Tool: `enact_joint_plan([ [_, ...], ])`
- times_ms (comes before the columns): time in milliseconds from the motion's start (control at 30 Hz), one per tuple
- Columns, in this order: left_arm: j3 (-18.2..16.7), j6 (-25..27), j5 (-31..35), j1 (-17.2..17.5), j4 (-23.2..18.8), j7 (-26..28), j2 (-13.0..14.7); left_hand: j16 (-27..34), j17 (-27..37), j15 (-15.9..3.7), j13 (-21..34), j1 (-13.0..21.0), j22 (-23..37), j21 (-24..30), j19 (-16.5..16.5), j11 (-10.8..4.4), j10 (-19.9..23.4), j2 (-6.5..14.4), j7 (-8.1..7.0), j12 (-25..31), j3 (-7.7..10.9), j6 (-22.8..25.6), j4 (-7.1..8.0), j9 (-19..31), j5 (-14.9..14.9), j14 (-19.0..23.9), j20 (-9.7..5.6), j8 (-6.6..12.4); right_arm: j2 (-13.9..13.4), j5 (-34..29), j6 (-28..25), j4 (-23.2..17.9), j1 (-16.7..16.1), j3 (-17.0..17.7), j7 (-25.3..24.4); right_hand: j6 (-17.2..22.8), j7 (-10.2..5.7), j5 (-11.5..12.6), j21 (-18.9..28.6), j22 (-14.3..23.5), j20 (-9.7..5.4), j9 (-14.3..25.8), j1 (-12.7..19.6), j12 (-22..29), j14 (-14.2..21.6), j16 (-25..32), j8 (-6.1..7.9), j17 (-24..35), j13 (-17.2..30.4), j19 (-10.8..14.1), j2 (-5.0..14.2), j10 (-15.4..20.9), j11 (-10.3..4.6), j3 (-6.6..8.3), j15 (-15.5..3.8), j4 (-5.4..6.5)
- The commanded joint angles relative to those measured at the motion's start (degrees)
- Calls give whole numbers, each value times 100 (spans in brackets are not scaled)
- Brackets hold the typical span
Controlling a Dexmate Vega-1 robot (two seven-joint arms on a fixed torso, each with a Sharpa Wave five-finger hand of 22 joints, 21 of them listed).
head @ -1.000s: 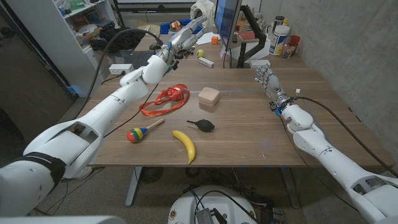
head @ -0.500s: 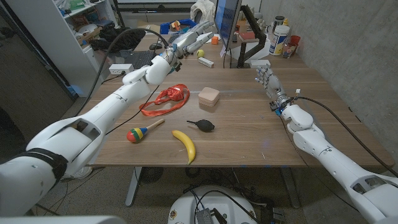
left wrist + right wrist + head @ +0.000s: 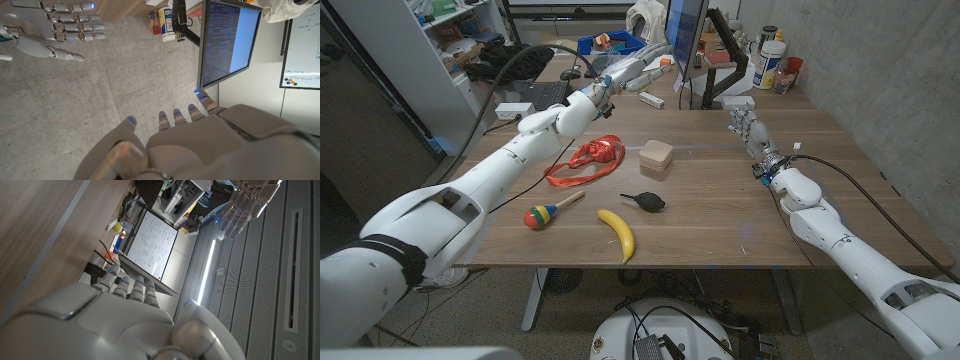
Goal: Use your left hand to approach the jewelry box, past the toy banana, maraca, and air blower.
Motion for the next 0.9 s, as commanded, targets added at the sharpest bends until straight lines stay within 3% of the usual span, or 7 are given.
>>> enact_joint_plan([
  [33,189,-2,372,-118,112,-161,49,-1,-5,-378,11,109,0,-20,-13,-35,-10,13,-24,6,26,137,-61,14,39,-65,37,71,32,-60,20,85,57,-42,-9,50,11,54,-33,31,-5,18,37,36,-7,-2,46,16,25,12,368,37,-8,-19,-6,-3],
  [900,358,124,668,-182,183,-452,69,-12,-5,-381,15,374,12,-82,-73,-59,-72,-27,-56,-7,96,-32,-213,20,61,-143,51,0,76,-71,42,210,119,-81,24,46,9,59,-71,32,7,18,34,36,-10,-3,42,15,25,22,365,44,40,-46,-3,-2],
])
